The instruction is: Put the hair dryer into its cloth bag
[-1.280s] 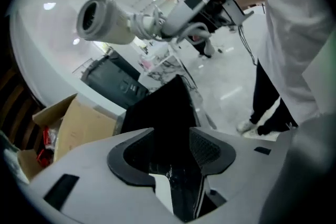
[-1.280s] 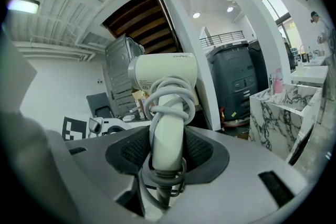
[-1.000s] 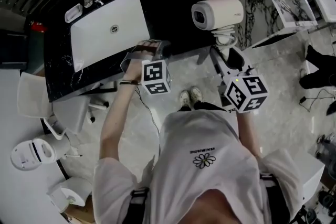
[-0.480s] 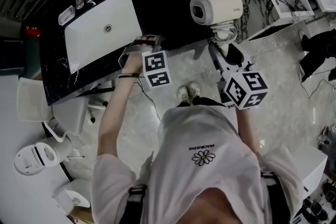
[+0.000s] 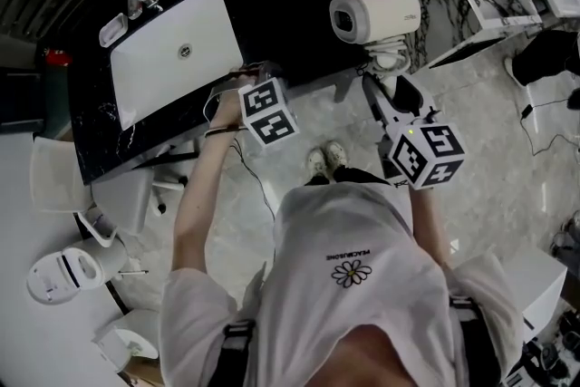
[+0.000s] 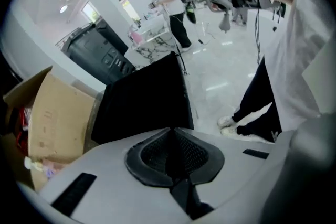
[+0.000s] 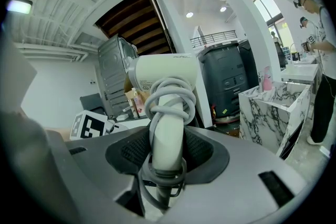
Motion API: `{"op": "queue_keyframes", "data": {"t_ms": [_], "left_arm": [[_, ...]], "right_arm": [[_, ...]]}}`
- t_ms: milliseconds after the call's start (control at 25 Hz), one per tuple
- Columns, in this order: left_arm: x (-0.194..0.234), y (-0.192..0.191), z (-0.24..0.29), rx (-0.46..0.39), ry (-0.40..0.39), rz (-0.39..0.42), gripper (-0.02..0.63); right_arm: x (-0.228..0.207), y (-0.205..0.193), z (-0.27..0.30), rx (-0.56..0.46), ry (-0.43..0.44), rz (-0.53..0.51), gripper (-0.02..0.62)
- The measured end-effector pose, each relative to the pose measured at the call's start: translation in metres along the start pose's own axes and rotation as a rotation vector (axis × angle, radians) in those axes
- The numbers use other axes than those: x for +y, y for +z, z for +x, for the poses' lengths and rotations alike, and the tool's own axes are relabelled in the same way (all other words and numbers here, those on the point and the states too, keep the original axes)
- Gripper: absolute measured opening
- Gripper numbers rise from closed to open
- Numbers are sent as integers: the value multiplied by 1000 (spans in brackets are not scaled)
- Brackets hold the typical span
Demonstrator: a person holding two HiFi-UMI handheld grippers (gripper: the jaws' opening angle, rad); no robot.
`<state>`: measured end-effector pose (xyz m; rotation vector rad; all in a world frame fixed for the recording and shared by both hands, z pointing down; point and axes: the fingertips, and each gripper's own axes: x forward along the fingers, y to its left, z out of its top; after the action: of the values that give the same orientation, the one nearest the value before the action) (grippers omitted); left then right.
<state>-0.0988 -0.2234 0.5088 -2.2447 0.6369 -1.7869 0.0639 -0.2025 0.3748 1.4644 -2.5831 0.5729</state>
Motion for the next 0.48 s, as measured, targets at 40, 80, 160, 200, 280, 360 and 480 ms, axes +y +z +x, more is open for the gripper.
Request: {"op": "queue_keyframes", "data": {"t_ms": [40, 80, 160, 200, 280, 360, 480], "left_arm": [[2, 3, -3, -32, -22, -66, 31], [5, 6, -7, -71, -47, -143, 29], [14, 13, -18, -156, -94, -302, 29], [20, 16, -24, -198, -110, -375, 29], [34, 22, -35, -276, -128, -498, 28], [49, 27, -45, -353, -129, -597, 28], [72, 35, -61, -503, -102, -719, 28]], "right_arm": [[0, 1, 0, 2, 2, -4, 170], [1, 1, 0, 3, 5, -8, 170], [4, 3, 0, 4, 17, -17, 170], [6, 4, 0, 5, 24, -20, 170], [11, 6, 0, 9, 42, -26, 170], [16, 6, 1, 23, 67, -33, 170], [25, -1, 3, 71, 109, -57, 170]]}}
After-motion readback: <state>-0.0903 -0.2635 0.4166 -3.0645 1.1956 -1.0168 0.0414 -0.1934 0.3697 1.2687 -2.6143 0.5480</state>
